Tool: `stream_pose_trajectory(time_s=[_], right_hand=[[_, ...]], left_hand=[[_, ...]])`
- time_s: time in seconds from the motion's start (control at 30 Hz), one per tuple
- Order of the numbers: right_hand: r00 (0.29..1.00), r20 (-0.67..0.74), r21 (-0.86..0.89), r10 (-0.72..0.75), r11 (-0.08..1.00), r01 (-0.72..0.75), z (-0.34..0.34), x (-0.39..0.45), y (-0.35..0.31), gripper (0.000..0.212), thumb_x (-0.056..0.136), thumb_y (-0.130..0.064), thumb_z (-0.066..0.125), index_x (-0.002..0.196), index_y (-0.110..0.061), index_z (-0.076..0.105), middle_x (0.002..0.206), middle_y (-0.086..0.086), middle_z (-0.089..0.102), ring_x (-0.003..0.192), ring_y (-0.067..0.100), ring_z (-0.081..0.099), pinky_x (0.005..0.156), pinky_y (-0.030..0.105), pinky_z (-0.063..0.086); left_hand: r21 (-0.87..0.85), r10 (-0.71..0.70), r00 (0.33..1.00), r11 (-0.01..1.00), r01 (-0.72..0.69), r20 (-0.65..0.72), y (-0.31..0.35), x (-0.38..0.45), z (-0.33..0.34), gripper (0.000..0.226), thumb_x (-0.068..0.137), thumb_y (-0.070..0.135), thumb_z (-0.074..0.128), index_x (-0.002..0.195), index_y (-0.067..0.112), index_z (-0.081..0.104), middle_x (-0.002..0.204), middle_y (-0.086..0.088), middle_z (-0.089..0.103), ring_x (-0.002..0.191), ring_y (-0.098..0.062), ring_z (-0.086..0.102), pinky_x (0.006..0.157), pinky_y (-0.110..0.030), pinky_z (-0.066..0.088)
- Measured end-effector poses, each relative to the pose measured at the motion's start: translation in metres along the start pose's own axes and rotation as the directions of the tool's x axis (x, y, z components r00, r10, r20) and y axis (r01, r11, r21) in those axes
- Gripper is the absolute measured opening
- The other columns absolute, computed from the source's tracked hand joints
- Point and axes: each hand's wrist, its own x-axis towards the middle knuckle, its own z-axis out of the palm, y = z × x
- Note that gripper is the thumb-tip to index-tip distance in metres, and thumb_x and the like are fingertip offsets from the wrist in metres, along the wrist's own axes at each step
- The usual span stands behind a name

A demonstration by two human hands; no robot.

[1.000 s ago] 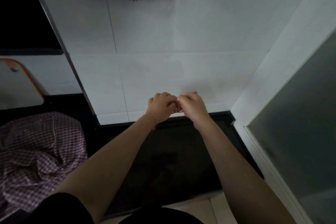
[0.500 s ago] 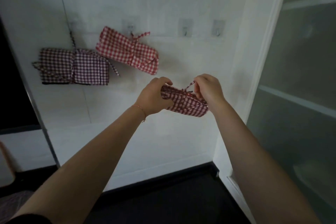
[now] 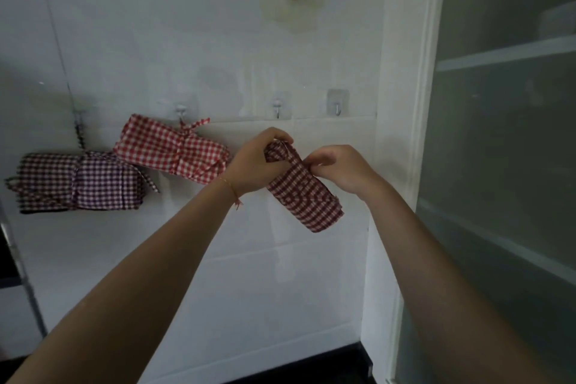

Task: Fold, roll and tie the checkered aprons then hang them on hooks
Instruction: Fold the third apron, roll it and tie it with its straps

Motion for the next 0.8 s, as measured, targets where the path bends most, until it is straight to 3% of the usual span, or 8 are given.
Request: stream_pose_trajectory(time_s=[0.07,0.17,0.27,0.43,0.57,0.73,0.8], right_hand=[[1.0,-0.01,0.009,-0.005,1.0,0.005,-0.001,0.013,-0.002,0.016,0.089,-0.011,0.069,0.103,-0.014,0.076,0.097,-0.005,0.072,0.094,0.011,0.067,0.086,0.024,0.05],[0.999,-0.052,0.03,0.001,1.0,0.0,0.0,0.028,-0.007,0.004,0.09,-0.023,0.07,0.092,-0.019,0.071,0.09,-0.01,0.068,0.086,0.006,0.064,0.072,0.019,0.046],[0.999,-0.041,0.02,-0.021,1.0,0.022,0.004,0.042,-0.013,0.009,0.09,-0.025,0.07,0.082,-0.02,0.068,0.083,-0.009,0.066,0.076,0.002,0.06,0.063,0.017,0.041],[0.996,-0.051,-0.079,-0.068,0.995,0.064,0.012,0.064,-0.02,0.012,0.09,-0.019,0.063,0.086,-0.009,0.067,0.081,-0.001,0.064,0.073,0.01,0.057,0.061,0.025,0.042],[0.984,-0.14,0.005,-0.11,0.994,0.112,0.015,0.075,-0.028,0.012,0.096,-0.018,0.054,0.085,-0.015,0.053,0.079,-0.005,0.053,0.069,0.007,0.048,0.059,0.02,0.036],[0.968,-0.21,0.045,-0.138,0.988,0.15,0.02,0.098,-0.035,0.008,0.099,-0.019,0.054,0.092,-0.018,0.059,0.086,-0.009,0.058,0.077,0.003,0.053,0.063,0.012,0.036],[0.969,-0.216,0.034,-0.118,0.991,0.128,0.023,0.106,-0.034,0.008,0.098,-0.019,0.055,0.093,-0.017,0.061,0.087,-0.008,0.059,0.079,0.006,0.054,0.063,0.012,0.037]], left_hand=[[-0.009,-0.018,0.999,1.0,0.018,-0.037,0.002,0.007,-0.003,0.036,0.084,0.005,0.069,0.115,0.019,0.059,0.111,0.007,0.058,0.104,-0.011,0.055,0.085,-0.022,0.051],[-0.032,-0.055,0.993,0.998,0.052,-0.109,0.002,0.013,-0.013,0.036,0.084,0.005,0.068,0.115,0.02,0.059,0.108,0.004,0.061,0.099,-0.011,0.058,0.074,-0.017,0.051],[-0.02,-0.056,0.989,0.998,0.054,-0.137,-0.001,0.017,-0.022,0.036,0.083,0.003,0.068,0.114,0.019,0.06,0.104,0.007,0.061,0.097,-0.008,0.059,0.073,-0.018,0.052],[0.019,-0.036,0.975,0.999,0.041,-0.218,-0.004,0.023,-0.028,0.035,0.082,0.001,0.068,0.112,0.018,0.06,0.102,0.006,0.062,0.096,-0.004,0.058,0.073,-0.006,0.047],[-0.058,-0.084,0.957,0.996,0.071,-0.277,-0.007,0.033,-0.036,0.043,0.084,0.007,0.071,0.121,0.018,0.054,0.103,-0.003,0.064,0.089,-0.013,0.064,0.068,-0.016,0.054],[0.119,-0.034,0.928,0.989,0.084,-0.371,-0.014,0.048,-0.045,0.042,0.084,0.01,0.073,0.122,0.014,0.057,0.107,0.004,0.06,0.098,-0.012,0.057,0.074,0.001,0.04],[0.152,-0.033,0.927,0.984,0.096,-0.375,-0.018,0.052,-0.045,0.042,0.084,0.01,0.073,0.123,0.012,0.058,0.108,0.005,0.058,0.102,-0.011,0.055,0.08,-0.002,0.039]])
